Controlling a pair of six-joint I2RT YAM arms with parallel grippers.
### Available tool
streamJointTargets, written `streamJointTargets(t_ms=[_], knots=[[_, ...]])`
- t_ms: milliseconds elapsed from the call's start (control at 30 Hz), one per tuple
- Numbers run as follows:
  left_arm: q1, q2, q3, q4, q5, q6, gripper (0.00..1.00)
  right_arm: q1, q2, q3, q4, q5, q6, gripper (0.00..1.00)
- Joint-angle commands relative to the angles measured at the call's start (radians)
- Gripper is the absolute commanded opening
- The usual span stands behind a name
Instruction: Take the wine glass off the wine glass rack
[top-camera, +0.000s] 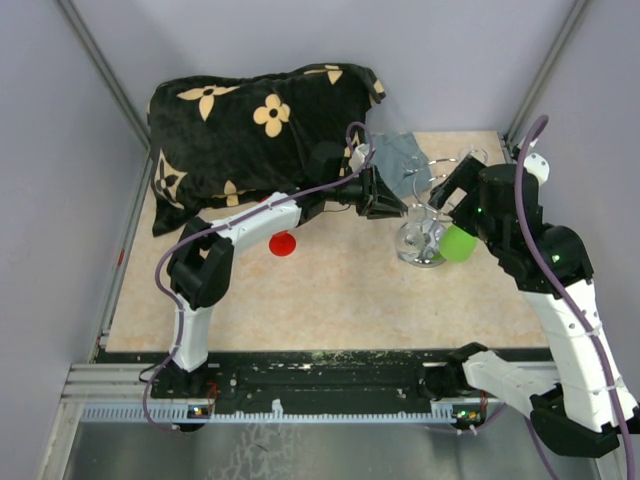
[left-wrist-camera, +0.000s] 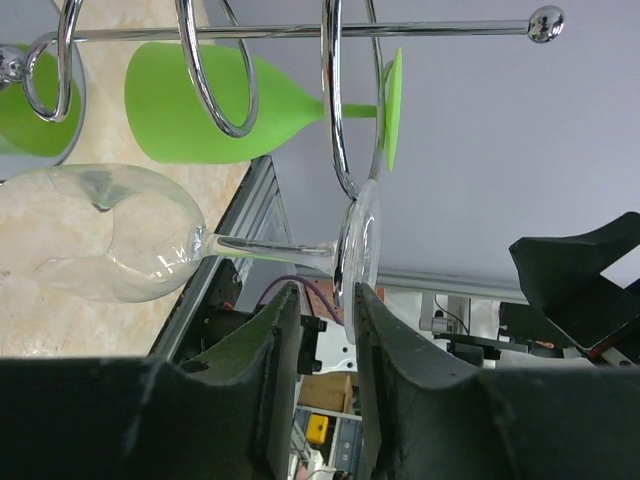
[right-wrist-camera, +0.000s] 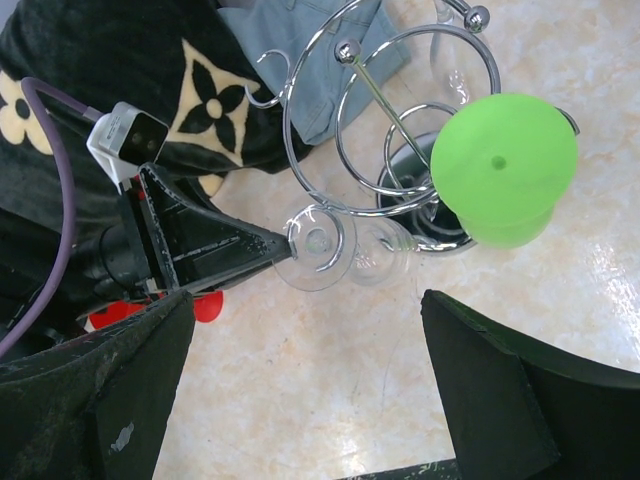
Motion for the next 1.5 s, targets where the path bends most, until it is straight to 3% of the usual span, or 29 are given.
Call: streamJointTargets(t_ms=[0,233,400,600,867,1467], knots=[[0.004,-0.050,0.028,-0.003,0.000,-0.005,0.37,-0.006,-0.005,0.004,0.045,-0.004,0.001,0.95],[0.004,-0.055,0.032,0.013,0.003,-0.014,0.39,-0.006,-0.002,-0.003,0.056,-0.011,0.000,0.95],[0.004,-0.054,0.030,0.012,0.003,-0.016,0.31,-0.006,0.002,-0.001,0.063,-0.015,0.000,0.95],[0.003,-0.054,0.034,0.004,0.002,-0.017,0.13,-0.006,0.003,-0.004,0.066,-0.021,-0.001,0.95],[0.004,-0.056,0.043,-0.008,0.000,-0.012,0.00,-0.006,0.007,-0.009,0.077,-0.029,-0.003,0.95],[-0.001,-0.071,0.045,-0.006,0.018,-0.031,0.00,-0.006,0.003,-0.021,0.081,-0.033,0.002,0.95]])
